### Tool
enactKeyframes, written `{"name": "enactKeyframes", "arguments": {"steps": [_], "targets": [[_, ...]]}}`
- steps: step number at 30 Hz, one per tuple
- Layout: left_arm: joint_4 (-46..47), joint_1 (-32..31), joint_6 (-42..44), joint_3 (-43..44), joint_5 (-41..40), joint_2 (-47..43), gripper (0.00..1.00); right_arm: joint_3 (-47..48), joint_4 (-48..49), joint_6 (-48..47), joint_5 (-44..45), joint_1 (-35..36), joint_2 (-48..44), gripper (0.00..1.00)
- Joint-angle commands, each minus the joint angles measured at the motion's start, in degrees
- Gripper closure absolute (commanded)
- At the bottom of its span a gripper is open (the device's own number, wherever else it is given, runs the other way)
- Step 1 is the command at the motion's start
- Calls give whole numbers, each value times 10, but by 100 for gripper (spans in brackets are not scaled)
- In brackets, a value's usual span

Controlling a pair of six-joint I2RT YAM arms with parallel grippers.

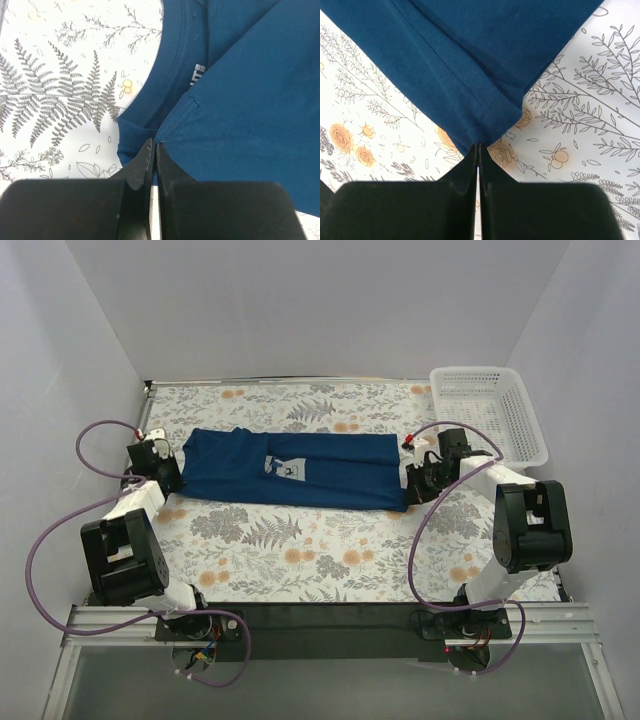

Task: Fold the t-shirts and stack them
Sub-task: Fold the tshirt

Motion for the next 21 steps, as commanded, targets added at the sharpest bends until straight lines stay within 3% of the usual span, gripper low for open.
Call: {"name": "enactKeyframes", "arguments": {"steps": [1, 10, 21], "targets": [[13, 1, 11, -8, -20, -17, 100, -4, -21, -27, 15, -7, -31, 99], [20, 1, 15, -35, -81, -34, 100, -13, -27, -43, 15, -16, -46, 99], [18, 1, 16, -36, -73, -10, 100, -17, -47, -76, 12, -23, -40, 99]]}}
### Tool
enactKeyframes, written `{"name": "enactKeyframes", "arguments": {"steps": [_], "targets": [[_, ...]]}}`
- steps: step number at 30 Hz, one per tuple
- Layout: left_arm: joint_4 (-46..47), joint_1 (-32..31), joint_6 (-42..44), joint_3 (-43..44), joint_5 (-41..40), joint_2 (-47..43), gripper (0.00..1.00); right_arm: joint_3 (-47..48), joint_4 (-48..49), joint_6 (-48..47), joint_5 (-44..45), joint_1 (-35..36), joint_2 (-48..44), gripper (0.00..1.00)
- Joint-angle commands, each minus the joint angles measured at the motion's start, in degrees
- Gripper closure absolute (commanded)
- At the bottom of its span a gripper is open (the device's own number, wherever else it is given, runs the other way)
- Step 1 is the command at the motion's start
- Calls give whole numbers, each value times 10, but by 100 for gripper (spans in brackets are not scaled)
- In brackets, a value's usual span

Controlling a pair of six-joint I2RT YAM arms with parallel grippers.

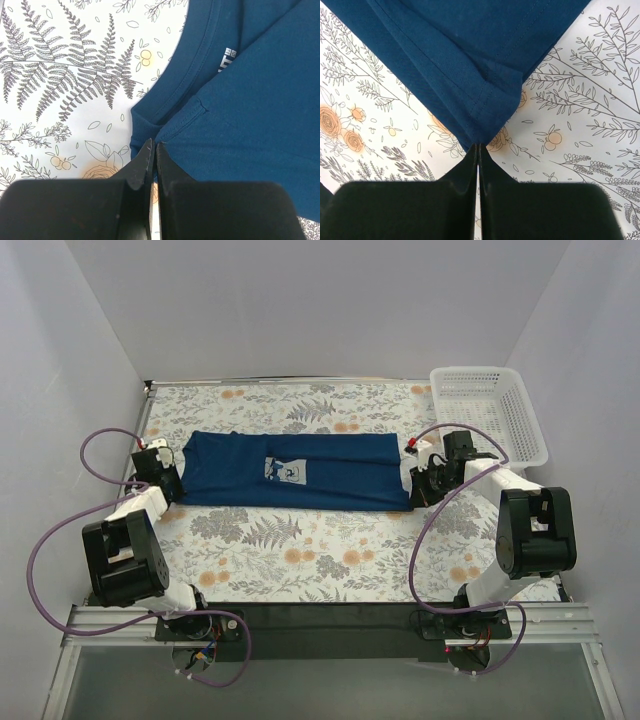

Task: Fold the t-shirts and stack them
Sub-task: Fold the tshirt

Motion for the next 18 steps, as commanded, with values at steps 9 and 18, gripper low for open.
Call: {"name": "enactKeyframes", "arguments": {"steps": [9, 18], "targets": [[20, 3, 14, -1, -41, -2, 100, -3, -24, -32, 5, -8, -5, 99], [15, 3, 5, 13, -11, -18, 94, 16, -4, -42, -2, -8, -47, 65]]}}
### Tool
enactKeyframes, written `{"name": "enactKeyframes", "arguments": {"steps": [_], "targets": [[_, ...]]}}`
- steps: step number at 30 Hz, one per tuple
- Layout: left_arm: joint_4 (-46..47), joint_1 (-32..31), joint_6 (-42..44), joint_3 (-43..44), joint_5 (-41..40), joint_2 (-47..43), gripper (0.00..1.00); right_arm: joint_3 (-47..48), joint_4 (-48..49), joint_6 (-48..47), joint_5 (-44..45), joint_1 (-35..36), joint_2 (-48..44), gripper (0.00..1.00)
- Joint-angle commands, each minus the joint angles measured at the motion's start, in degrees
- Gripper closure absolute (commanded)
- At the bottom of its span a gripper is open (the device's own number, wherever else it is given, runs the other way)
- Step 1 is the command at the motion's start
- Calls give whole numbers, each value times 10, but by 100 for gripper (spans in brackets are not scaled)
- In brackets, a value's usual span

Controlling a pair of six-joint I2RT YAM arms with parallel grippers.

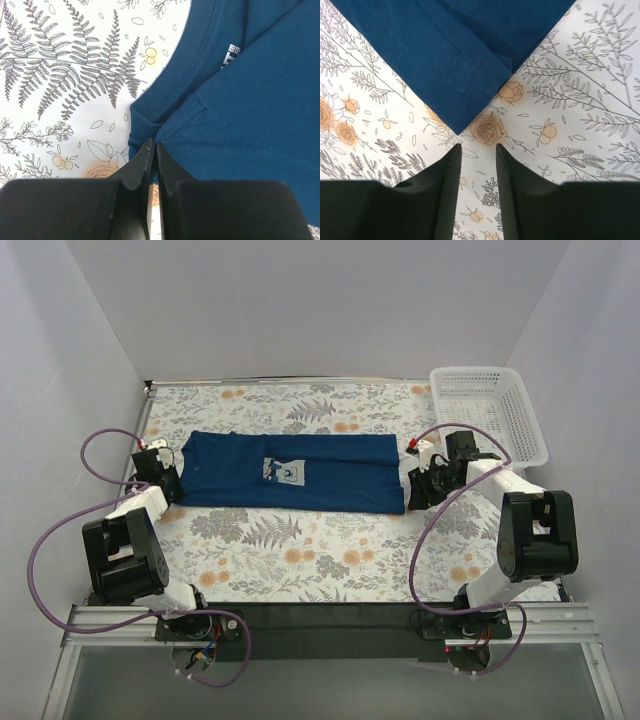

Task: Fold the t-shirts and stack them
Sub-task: Fold the tshirt

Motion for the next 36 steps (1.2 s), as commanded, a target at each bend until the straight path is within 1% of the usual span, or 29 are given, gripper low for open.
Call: {"name": "enactKeyframes", "arguments": {"steps": [1, 5, 9, 10, 12, 14, 15, 16, 17, 18, 19, 20, 21, 23, 25, 26, 27, 28, 29, 30, 31, 32, 33, 34, 35, 36], "targets": [[12, 3, 4, 14, 0, -26, 94, 19, 12, -12, -7, -4, -49, 63], [11, 3, 3, 14, 3, -22, 91, 18, 19, -24, -23, -4, -76, 62], [10, 3, 1, 16, -2, -21, 87, 12, 13, -54, -65, -4, -80, 61], [10, 3, 0, 17, -5, -22, 80, 12, 11, -60, -74, -4, -79, 60], [8, 3, -5, 20, -24, -30, 69, 15, 2, -74, -97, -4, -82, 60], [7, 3, -12, 24, -43, -43, 47, 22, -10, -111, -118, -4, -92, 59], [7, 2, -25, 31, -52, -58, 35, 25, -15, -132, -145, -4, -96, 59], [3, 3, -34, 37, -82, -66, 32, 29, -24, -176, -162, -4, -101, 57], [-2, 3, -45, 41, -91, -74, 26, 33, -35, -213, -182, -4, -105, 55], [-4, 3, -74, 42, -102, -100, 22, 43, -46, -250, -224, -4, -106, 52], [-9, 3, -91, 41, -115, -112, 19, 45, -60, -320, -245, -4, -108, 49], [-13, 3, -107, 39, -118, -125, 13, 47, -62, -350, -261, -4, -110, 44], [-21, 3, -145, 38, -117, -144, 10, 48, -62, -377, -287, -4, -109, 41], [-46, 7, -178, 39, -77, -152, 6, 56, -58, -422, -295, 4, -103, 34], [-89, 12, -231, 53, -22, -141, 6, 100, -37, -379, -277, 19, -67, 34], [-95, 13, -238, 54, 61, -136, 13, 122, -24, -316, -261, 22, -48, 35], [-98, 13, -243, 55, 104, -132, 13, 150, -21, -287, -256, 24, -28, 35], [-101, 13, -272, 54, 135, -132, 13, 197, -13, -249, -243, 30, 12, 36], [-91, 12, -282, 37, 210, -138, 13, 224, 10, -197, -208, 35, 34, 38], [-77, 14, -296, 28, 230, -144, 13, 250, 11, -142, -191, 40, 54, 38], [-69, 14, -325, 18, 244, -165, 13, 308, 12, -114, -169, 51, 98, 38], [-61, 14, -341, -10, 260, -177, 13, 338, 11, -93, -146, 56, 123, 38], [-53, 12, -355, -23, 274, -188, 13, 368, -15, -84, -113, 61, 149, 38], [-52, 13, -383, -37, 281, -199, 13, 435, -30, -84, -105, 68, 201, 38], [-55, 13, -395, -54, 283, -219, 13, 463, -44, -80, -95, 69, 225, 38], [-63, 13, -410, -67, 276, -230, 13, 496, -92, -82, -95, 70, 246, 38]]}}
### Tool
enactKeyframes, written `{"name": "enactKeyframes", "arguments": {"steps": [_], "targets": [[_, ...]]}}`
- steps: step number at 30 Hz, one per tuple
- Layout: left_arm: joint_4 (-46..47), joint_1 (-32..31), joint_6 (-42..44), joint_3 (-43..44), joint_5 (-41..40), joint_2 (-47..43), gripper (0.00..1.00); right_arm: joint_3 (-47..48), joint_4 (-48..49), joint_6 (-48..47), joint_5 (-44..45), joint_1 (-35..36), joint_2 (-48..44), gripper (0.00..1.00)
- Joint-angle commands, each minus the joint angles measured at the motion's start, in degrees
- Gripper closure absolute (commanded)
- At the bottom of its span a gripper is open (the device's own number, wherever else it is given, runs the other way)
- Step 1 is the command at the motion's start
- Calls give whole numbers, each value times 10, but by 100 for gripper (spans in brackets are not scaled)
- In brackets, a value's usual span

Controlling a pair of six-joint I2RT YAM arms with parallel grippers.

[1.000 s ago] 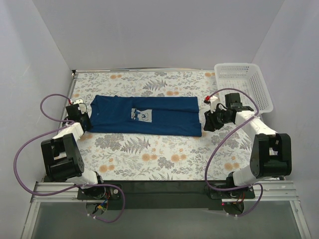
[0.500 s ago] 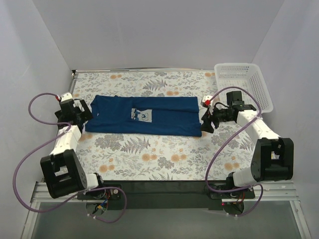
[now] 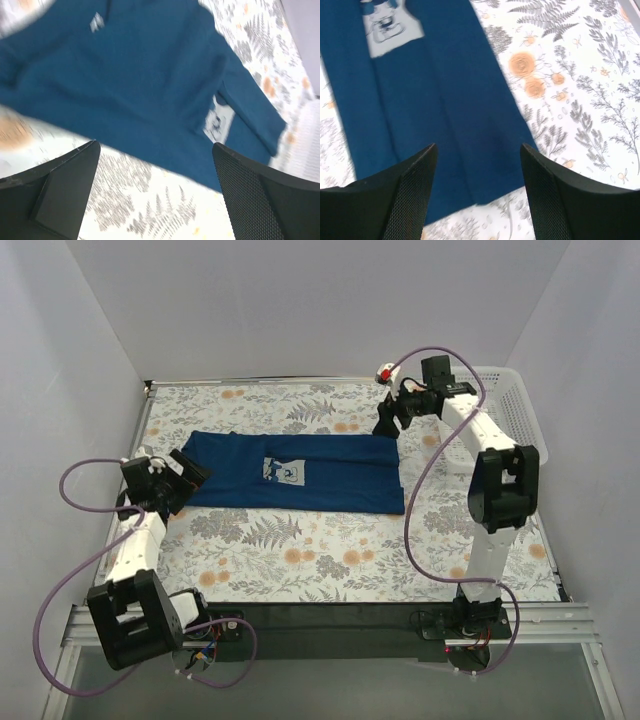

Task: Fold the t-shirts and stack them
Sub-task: Fold the tshirt

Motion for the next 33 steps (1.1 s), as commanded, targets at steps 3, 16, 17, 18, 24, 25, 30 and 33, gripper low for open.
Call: {"name": "enactKeyframes", "arguments": {"steps": [3, 16, 17, 18, 24, 25, 30, 33], "targets": [[-26, 2, -148, -60, 24, -83, 13, 137, -164, -30, 0, 24, 92, 37], [-145, 2, -266, -42, -113, -72, 15, -307, 82, -128, 231, 292, -154, 35], [-150, 3, -265, -43, -116, -71, 15, -305, 88, -123, 254, 298, -147, 37], [-157, 2, -265, -43, -116, -71, 15, -301, 99, -111, 267, 309, -140, 37], [-165, 2, -254, -45, -116, -93, 14, -281, 118, -100, 316, 331, -97, 45], [-166, 3, -252, -43, -116, -95, 15, -278, 118, -99, 318, 332, -94, 47], [-180, 2, -245, -34, -122, -106, 15, -273, 118, -95, 330, 338, -75, 55], [-185, 2, -244, -32, -123, -114, 15, -267, 118, -86, 342, 340, -61, 64]]}}
